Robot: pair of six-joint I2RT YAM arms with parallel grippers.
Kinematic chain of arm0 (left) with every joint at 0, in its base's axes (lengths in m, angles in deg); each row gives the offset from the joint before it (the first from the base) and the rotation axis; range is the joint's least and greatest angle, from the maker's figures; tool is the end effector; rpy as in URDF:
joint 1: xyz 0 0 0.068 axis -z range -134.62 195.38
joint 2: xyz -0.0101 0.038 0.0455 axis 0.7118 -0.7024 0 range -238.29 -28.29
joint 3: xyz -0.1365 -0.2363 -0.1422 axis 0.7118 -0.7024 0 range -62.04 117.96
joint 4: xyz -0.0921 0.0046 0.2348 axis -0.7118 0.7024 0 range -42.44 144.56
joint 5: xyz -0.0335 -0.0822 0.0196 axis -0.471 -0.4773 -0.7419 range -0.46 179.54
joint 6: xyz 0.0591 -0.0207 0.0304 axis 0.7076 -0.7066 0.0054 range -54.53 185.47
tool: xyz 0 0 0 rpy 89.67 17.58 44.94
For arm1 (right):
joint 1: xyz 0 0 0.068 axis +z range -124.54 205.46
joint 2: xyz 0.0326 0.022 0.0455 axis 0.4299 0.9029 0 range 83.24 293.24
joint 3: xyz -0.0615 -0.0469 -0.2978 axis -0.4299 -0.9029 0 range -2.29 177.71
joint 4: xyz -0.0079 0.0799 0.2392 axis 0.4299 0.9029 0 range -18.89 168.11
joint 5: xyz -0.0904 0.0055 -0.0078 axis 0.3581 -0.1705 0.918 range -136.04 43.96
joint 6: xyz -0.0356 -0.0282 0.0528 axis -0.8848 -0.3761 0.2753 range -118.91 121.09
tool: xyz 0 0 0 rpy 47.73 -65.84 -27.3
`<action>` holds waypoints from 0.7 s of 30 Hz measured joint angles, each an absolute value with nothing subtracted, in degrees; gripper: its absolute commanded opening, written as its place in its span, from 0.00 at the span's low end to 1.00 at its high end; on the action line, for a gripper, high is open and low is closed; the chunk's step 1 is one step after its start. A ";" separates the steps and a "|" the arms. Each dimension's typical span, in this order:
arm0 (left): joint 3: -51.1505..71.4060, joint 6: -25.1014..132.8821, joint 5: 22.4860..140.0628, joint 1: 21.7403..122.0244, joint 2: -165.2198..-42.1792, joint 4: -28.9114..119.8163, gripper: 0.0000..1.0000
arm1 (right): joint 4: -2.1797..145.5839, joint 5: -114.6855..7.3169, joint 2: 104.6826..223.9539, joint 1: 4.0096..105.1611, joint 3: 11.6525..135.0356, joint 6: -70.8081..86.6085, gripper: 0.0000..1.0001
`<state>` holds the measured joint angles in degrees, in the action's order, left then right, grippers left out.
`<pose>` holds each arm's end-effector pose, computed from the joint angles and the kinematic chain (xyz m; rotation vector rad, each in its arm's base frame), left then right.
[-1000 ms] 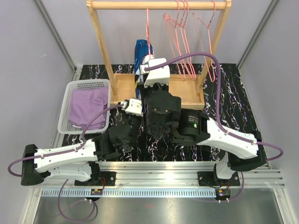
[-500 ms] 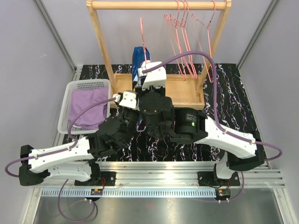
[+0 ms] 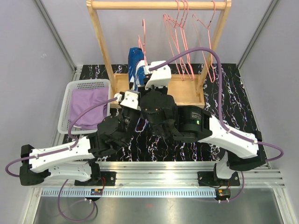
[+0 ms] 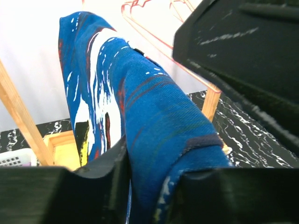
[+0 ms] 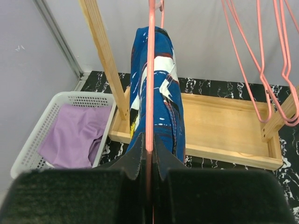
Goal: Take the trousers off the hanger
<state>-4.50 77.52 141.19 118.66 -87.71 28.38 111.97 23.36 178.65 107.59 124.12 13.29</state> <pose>0.1025 -0.1869 0.4564 0.2258 1.3742 -0.3206 0.0952 0.3014 0.5685 -0.1352 1.6295 0.2062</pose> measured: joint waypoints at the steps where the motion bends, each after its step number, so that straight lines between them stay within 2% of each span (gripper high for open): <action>1: -4.50 77.63 140.91 118.66 -87.71 28.14 0.20 | 112.17 23.21 178.52 107.56 124.01 13.88 0.00; 3: -4.50 77.63 140.36 118.66 -87.67 27.81 0.01 | 112.43 22.73 178.00 107.56 123.16 14.87 0.00; 4: -4.52 77.63 140.12 118.66 -87.60 27.72 0.00 | 112.54 22.29 177.65 107.50 122.44 15.54 0.00; 21: -5.53 77.15 142.20 118.64 -84.26 32.94 0.00 | 110.90 14.45 165.23 102.76 98.09 35.70 0.00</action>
